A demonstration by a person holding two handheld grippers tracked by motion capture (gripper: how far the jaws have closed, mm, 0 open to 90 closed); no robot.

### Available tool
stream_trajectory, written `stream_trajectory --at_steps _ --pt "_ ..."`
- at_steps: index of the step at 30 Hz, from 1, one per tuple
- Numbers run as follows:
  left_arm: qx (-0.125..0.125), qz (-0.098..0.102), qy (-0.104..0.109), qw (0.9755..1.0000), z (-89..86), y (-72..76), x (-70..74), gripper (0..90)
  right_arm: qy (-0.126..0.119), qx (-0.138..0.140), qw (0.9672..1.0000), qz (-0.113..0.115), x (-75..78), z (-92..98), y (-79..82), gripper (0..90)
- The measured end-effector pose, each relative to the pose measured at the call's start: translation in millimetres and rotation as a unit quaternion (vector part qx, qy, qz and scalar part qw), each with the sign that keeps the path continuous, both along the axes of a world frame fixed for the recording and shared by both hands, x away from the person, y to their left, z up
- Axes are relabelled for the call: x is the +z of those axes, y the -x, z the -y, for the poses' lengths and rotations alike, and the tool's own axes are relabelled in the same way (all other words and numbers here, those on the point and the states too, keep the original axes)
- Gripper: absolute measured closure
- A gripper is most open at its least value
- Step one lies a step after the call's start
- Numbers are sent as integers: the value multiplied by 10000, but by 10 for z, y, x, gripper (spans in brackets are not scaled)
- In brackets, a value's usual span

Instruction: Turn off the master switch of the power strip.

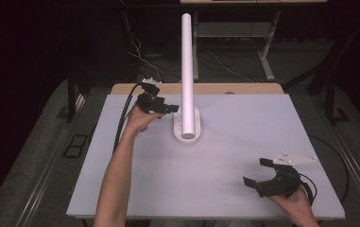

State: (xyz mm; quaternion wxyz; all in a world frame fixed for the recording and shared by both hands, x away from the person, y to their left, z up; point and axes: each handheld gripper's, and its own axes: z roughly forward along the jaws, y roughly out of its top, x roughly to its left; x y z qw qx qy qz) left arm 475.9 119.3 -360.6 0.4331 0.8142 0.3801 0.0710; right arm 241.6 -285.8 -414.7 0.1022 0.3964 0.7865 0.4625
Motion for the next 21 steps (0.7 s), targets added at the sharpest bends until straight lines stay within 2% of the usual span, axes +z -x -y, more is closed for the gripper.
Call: stream_trajectory --at_steps 4,6,7,8,10,11,12,13,14,16,21 --pt "189 -55 164 9997 29 -27 -26 202 -1 4 10000 -2 0 5 0 1" --pt "127 -66 59 9999 15 -46 -34 207 -2 4 10000 -3 0 6 0 2" --pt "248 -62 185 9995 43 -44 -50 218 -9 1 10000 -17 1 7 1 1" --pt "202 -58 82 9997 39 -50 -55 231 -7 3 10000 -20 1 8 1 1" --pt "249 -34 59 9997 55 -62 -80 271 -12 6 10000 -24 0 9 0 1" --pt "258 -30 31 9997 54 -71 -91 317 -5 13 10000 -7 -1 6 0 2" --pt "255 -31 12 9997 50 -82 -101 317 -5 13 10000 -7 -1 6 0 2" --pt "425 -33 228 9988 81 -83 -122 341 -1 24 10000 -3 -2 4 1 1" --pt "354 -44 151 9993 62 -98 -127 369 -5 26 10000 -18 -1 0 4 1" --pt "447 -88 228 9987 69 -111 -148 410 5 43 10000 -18 -2 -4 3 2" --pt "489 -129 206 9985 45 -157 -196 503 -1 29 10000 -20 -3 2 2 2"
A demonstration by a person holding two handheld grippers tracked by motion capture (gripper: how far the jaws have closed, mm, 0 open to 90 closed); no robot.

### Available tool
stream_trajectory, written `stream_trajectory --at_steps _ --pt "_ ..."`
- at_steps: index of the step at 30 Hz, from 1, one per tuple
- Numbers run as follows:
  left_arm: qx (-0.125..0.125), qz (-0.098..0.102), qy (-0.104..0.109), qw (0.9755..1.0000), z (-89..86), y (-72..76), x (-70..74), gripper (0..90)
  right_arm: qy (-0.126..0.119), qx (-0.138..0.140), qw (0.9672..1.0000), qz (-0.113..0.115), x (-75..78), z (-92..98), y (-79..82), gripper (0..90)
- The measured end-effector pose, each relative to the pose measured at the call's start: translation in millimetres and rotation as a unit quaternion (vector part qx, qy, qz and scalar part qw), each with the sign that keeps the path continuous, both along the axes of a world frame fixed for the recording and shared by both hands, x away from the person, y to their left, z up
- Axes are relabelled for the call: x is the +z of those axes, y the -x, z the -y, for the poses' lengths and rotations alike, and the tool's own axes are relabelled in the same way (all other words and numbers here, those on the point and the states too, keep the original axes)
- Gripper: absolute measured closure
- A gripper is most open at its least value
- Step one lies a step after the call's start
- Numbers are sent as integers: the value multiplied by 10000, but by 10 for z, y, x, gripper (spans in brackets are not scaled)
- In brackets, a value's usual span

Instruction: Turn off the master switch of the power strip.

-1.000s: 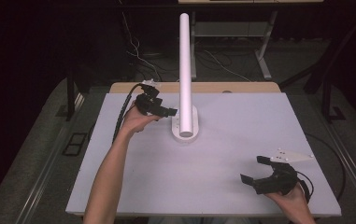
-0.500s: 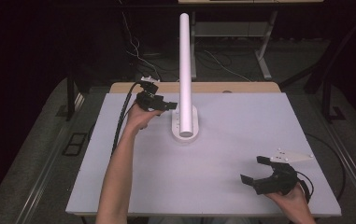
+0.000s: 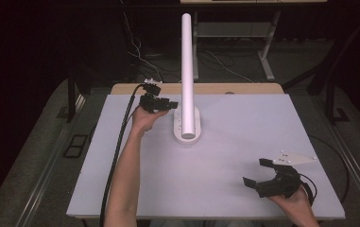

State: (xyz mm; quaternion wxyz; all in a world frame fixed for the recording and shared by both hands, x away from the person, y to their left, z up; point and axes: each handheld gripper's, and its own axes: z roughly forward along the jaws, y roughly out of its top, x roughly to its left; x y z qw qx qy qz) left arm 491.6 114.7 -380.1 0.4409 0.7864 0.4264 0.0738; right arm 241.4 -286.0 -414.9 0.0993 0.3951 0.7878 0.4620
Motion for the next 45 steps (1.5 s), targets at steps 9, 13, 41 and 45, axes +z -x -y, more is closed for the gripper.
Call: stream_trajectory --at_steps 9,13,41,45 --pt "21 -155 161 9997 33 -46 -89 664 16 0 10000 6 -2 3 -1 1" --pt "-42 -184 163 9997 54 -56 -114 746 32 18 10000 4 -4 1 -1 2" --pt "45 -372 -101 9992 205 -113 -367 899 64 69 10000 22 -6 10 4 2" --pt "89 -365 -41 9993 217 -127 -399 899 68 62 10000 20 -5 16 5 1"
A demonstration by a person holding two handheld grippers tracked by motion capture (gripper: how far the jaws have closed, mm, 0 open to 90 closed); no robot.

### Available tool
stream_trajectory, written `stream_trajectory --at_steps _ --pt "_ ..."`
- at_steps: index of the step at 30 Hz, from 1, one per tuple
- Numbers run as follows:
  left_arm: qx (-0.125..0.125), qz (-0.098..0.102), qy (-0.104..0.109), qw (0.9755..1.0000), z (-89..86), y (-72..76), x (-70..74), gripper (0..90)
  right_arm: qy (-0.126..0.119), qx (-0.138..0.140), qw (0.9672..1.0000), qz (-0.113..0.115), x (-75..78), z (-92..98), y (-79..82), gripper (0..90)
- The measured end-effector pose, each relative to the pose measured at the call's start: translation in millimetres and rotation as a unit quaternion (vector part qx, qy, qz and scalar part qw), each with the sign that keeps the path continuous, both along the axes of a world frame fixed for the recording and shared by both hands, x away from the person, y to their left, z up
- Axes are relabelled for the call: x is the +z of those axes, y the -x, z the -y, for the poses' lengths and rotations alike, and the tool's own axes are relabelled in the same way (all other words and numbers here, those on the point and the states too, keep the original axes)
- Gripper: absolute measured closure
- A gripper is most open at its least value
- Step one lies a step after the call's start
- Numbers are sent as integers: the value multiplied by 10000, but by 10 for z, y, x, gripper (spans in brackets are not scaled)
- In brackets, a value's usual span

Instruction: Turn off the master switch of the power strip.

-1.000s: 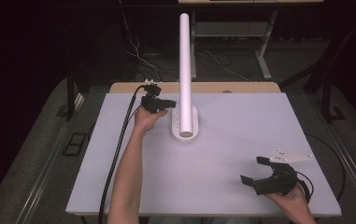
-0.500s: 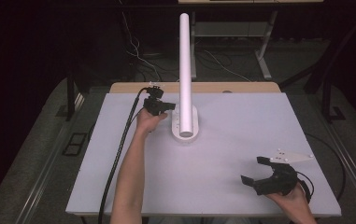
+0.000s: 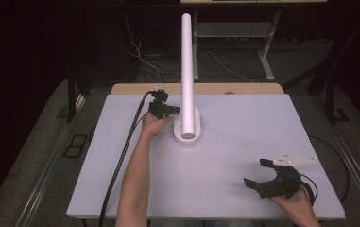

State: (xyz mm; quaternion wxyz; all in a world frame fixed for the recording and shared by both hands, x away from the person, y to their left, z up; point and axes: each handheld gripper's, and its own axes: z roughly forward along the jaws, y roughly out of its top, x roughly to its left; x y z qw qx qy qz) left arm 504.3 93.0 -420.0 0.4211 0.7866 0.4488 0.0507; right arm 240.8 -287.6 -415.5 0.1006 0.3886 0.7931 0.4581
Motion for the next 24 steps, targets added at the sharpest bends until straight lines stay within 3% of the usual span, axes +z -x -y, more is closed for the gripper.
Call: stream_trajectory --at_steps 5,8,11,13,15,19,20,22,24 --pt "65 -21 67 10000 22 -10 -33 899 2 -17 10000 2 1 6 0 1" --pt "60 -59 -12 10000 41 -15 -60 899 21 -1 10000 -3 -2 4 0 1" --pt "220 -165 187 9994 38 -21 -74 899 25 10 10000 7 -1 -1 2 2" --pt "273 -225 190 9992 33 -25 -94 900 39 20 10000 9 -1 -1 1 2" --pt "391 -206 279 9986 17 -18 -110 900 52 24 10000 12 -2 1 0 1" --pt "597 -112 254 9978 31 14 -129 900 64 35 10000 34 3 6 3 1" --pt "667 -141 357 9970 34 17 -136 900 68 39 10000 36 3 8 2 2" --pt "643 -165 364 9971 28 22 -136 900 71 36 10000 34 5 10 2 1" --pt "549 -114 194 9982 42 36 -117 900 59 32 10000 54 8 12 5 2"
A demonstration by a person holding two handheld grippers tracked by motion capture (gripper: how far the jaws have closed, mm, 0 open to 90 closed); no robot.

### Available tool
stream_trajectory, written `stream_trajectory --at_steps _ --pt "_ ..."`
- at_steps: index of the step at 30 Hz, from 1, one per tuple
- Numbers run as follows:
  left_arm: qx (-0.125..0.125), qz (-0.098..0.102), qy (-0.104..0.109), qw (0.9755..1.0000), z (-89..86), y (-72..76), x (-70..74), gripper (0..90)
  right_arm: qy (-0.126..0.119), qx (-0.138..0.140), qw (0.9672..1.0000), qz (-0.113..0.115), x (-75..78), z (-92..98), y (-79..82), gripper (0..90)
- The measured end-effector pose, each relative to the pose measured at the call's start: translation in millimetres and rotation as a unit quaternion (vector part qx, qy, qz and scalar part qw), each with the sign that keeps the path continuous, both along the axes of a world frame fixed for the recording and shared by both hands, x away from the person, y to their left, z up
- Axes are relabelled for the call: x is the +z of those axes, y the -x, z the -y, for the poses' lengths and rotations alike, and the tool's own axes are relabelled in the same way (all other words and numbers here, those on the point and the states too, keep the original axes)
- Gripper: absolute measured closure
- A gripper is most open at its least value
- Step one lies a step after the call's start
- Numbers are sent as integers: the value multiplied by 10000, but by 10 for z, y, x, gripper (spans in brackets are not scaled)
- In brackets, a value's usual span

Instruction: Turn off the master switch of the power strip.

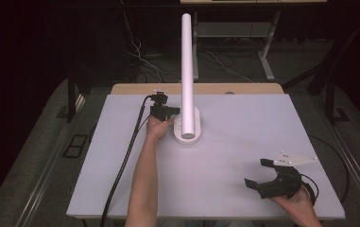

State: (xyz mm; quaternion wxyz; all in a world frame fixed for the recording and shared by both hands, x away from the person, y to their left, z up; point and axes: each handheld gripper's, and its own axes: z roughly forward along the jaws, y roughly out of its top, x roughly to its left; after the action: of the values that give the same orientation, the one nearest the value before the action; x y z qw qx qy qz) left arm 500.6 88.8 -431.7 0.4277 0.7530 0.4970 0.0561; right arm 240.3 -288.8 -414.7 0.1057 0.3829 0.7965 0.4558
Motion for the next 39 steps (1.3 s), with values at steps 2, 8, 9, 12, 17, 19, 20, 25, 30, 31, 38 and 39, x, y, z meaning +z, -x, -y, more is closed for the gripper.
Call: stream_trajectory --at_steps 2,8,9,12,17,19,20,25,30,31,38,39 --pt "-33 73 -125 9999 31 22 11 900 8 4 10000 -3 -1 -1 -3 2" --pt "-2 63 -199 9998 49 28 18 900 19 9 10000 22 7 -12 11 1" --pt "-20 60 -257 9996 56 28 19 900 14 7 10000 26 7 -12 11 2" --pt "-31 126 -314 9994 67 35 19 900 0 9 10000 1 6 -5 6 1" --pt "-24 132 -251 9996 58 36 14 900 3 5 10000 7 7 -1 7 2" --pt "-93 246 -273 9993 60 43 8 900 6 5 10000 -6 3 -3 3 2" --pt "-71 373 -160 9992 70 66 5 900 18 17 10000 2 0 -3 -1 2" --pt "-135 518 -233 9983 102 112 8 900 17 19 10000 -20 -9 -4 -12 1" --pt "-117 627 -207 9977 116 161 66 900 4 -11 10000 -10 -7 7 -9 2" --pt "-149 706 -196 9972 115 167 84 900 -5 -13 10000 -18 -5 11 -9 2" --pt "-206 822 -76 9964 41 257 200 900 6 -31 10000 -16 -6 20 -8 2" --pt "-246 847 -56 9961 14 270 218 900 5 -34 10000 -15 -6 20 -7 2"
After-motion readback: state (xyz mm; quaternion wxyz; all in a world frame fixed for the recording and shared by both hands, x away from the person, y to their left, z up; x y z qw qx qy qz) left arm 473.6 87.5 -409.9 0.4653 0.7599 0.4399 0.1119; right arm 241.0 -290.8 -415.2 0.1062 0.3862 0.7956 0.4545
